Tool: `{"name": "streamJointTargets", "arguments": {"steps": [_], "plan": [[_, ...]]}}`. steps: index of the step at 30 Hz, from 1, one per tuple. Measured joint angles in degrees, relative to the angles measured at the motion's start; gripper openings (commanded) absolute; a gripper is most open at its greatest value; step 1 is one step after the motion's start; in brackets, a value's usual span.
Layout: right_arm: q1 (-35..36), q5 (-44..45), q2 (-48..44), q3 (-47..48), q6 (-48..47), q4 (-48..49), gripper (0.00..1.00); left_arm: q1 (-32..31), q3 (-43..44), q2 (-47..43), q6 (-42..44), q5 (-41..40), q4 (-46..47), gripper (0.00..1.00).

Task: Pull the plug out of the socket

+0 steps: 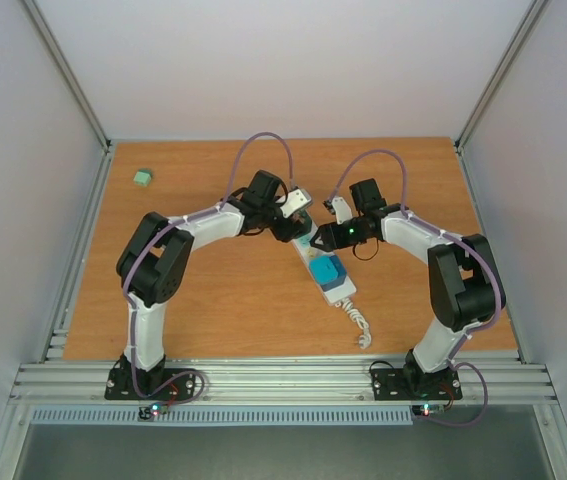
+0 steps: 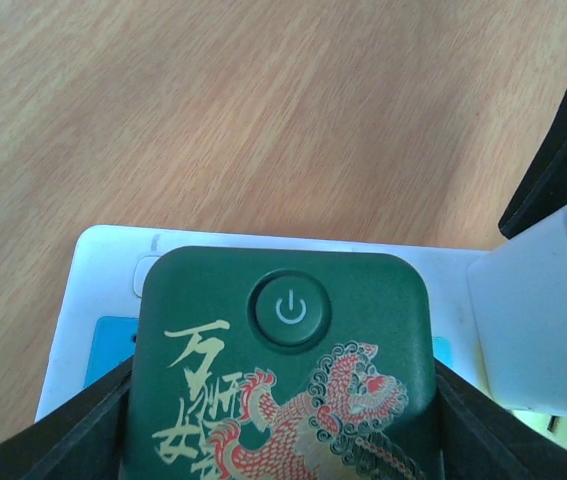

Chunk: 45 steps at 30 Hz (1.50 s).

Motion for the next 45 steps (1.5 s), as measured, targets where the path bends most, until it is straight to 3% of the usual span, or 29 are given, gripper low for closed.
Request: {"name": "streamJointTargets", "arguments": {"steps": [19, 34, 45], "plan": [[0.07, -0.52, 0.48, 0.39, -0.02, 0.15, 0.29, 0.28, -0.37, -0.66, -3.5, 0.09, -0.28, 0.34], [0.79, -1.03, 1.16, 0.72, 0.02, 1.25, 0.27, -0.74, -2.97, -3.08, -0.04, -4.87, 0.02, 0.34], [0.83, -1.14, 1.22, 0.72, 0.07, 1.38, 0.27, 1.53, -2.16, -3.13, -4.07, 0.31, -0.55, 0.33]]}}
